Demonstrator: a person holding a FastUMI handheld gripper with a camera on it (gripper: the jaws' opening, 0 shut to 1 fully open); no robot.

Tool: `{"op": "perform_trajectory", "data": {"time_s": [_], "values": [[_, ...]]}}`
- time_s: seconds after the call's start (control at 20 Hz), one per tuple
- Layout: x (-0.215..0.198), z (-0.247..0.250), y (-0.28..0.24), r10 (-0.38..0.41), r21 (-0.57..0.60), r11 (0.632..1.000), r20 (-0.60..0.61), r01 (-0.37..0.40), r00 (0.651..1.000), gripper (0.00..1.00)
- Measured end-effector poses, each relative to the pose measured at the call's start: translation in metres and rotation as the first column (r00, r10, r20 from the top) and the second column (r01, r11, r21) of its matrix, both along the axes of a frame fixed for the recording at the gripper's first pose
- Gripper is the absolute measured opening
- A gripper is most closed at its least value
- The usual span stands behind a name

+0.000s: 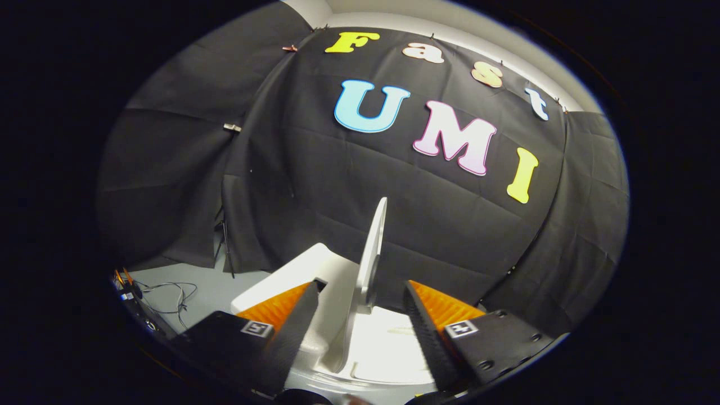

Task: Open the toilet lid.

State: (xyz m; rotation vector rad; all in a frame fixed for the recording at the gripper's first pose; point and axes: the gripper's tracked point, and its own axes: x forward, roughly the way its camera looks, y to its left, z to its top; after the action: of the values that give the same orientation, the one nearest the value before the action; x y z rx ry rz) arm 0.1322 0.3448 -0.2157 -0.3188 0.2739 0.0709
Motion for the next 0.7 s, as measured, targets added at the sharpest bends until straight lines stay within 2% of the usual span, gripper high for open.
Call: {"op": "perform_trajectory", "data": {"time_s": [0.05,0.25,0.45,0.7], "values": [[-0.003,0.007,-0.001,0.013,0.022,1.0,0.004,-0.013,1.0,0.99],[-0.021,0.055,-0.024,0.043,0.133,0.99,0.037,-0.047,0.998,0.99],[-0.039,0.103,-0.07,0.075,0.205,0.975,0.062,-0.086,0.995,0.98],[-0.062,0.153,-0.158,0.033,0.268,0.961,0.119,-0.064,0.992,0.98]]}}
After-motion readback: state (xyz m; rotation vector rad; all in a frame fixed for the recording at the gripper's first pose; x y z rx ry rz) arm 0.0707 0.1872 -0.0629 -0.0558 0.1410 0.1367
